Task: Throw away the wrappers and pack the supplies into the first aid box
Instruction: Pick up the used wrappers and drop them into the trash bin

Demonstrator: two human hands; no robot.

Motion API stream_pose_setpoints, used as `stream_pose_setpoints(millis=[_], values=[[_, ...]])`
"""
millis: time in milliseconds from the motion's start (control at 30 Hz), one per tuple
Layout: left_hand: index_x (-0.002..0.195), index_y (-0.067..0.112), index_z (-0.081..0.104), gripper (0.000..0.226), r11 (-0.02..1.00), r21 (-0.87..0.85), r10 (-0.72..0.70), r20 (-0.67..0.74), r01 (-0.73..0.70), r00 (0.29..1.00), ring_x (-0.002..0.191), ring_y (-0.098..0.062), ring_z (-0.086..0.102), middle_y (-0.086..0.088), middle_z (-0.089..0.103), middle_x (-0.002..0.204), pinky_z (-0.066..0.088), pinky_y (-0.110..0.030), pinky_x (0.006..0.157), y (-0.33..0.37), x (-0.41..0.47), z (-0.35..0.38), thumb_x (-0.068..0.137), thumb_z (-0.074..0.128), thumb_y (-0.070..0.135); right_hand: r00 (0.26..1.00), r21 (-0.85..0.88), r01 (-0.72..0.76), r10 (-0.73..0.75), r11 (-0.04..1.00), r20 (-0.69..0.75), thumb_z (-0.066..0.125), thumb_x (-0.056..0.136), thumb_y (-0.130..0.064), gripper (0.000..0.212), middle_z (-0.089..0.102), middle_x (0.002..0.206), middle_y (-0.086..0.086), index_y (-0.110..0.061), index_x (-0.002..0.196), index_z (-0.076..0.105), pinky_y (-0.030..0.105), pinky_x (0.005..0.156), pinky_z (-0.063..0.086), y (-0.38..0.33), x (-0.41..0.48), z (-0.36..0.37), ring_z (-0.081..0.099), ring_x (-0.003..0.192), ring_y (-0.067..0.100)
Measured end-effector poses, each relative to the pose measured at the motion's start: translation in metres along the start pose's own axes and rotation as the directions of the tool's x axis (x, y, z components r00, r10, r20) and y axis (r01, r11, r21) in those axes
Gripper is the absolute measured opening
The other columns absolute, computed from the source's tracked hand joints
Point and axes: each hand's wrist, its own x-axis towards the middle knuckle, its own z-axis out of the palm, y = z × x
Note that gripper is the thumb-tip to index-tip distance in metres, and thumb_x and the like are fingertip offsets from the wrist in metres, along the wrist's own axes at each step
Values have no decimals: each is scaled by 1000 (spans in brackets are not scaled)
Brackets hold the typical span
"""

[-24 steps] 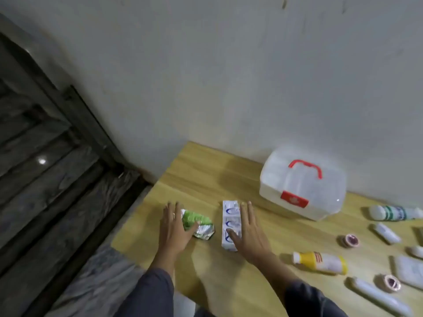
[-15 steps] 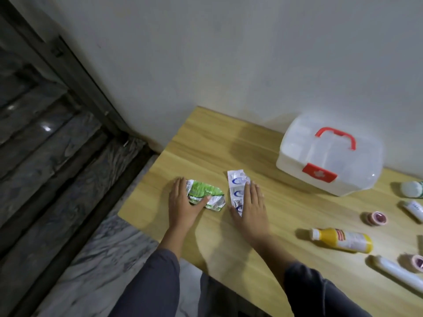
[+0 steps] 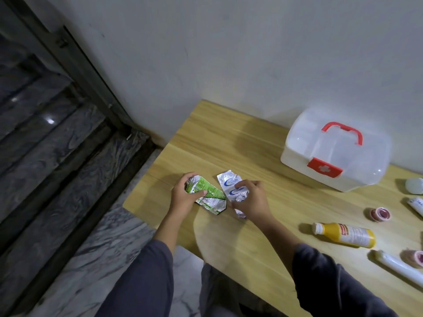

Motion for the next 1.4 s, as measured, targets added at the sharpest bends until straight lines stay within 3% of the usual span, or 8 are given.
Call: stream_pose_setpoints(millis=[167,367,667,833,967,1100,1300,1400], values=[[113,23,62,50,998,-57,-16,53,19,998,121,-18,53,0,60,122,40,-7,87,2,-4,-1,73,78,-3,993,-148,-63,76,987,86,84,58,-12,50,53,117,13,-18,105,67,11,56,33,-10,7,-10,48,83,11],[115,31,60,50,990,-141,-25,30,29,999,125,-22,50,3,55,123,47,-51,101,35,-6,-4,78,76,2,989,-149,-86,103,985,106,79,65,-13,46,67,114,6,-13,109,67,14,64,31,-26,1,-37,60,104,20],[117,29,60,51,963,-192,191,-10,-189,982,125,-26,52,0,58,122,47,-54,100,157,12,1,78,76,3,996,-7,46,-46,999,-83,80,64,-17,50,68,113,5,-16,112,66,18,71,39,-91,-13,-129,59,89,15],[118,22,60,49,915,-257,331,35,-312,943,115,-25,57,-3,61,119,53,-46,89,235,13,44,77,76,0,949,86,123,-92,989,-300,80,60,-14,49,66,91,1,-17,107,68,5,49,38,-105,-34,-205,58,73,12],[121,18,60,49,866,-333,444,171,-373,879,106,-17,57,2,61,114,53,-30,73,292,-1,110,78,75,-1,862,109,139,-66,984,-502,79,59,-13,45,62,83,1,-19,103,70,4,48,39,-91,-64,-273,54,71,15],[119,19,60,50,838,-389,518,353,-382,779,109,-15,56,1,62,116,52,-35,82,325,-29,191,77,76,-1,719,116,114,-1,987,-695,81,61,-11,46,59,83,3,-18,105,69,1,53,38,-54,-106,-332,52,74,15],[118,23,58,49,837,-440,546,645,-325,534,109,-5,54,11,59,116,52,-14,59,345,-118,320,79,75,-1,469,237,72,177,969,-865,85,57,-9,54,70,102,7,-11,108,68,25,82,51,34,-192,-393,65,94,19],[121,14,59,51,855,-440,518,753,-275,405,106,-2,53,7,58,115,54,-14,62,340,-176,376,77,74,-6,336,336,53,301,940,-893,85,56,-4,54,71,101,12,-9,107,68,8,70,49,83,-245,-407,65,88,17]])
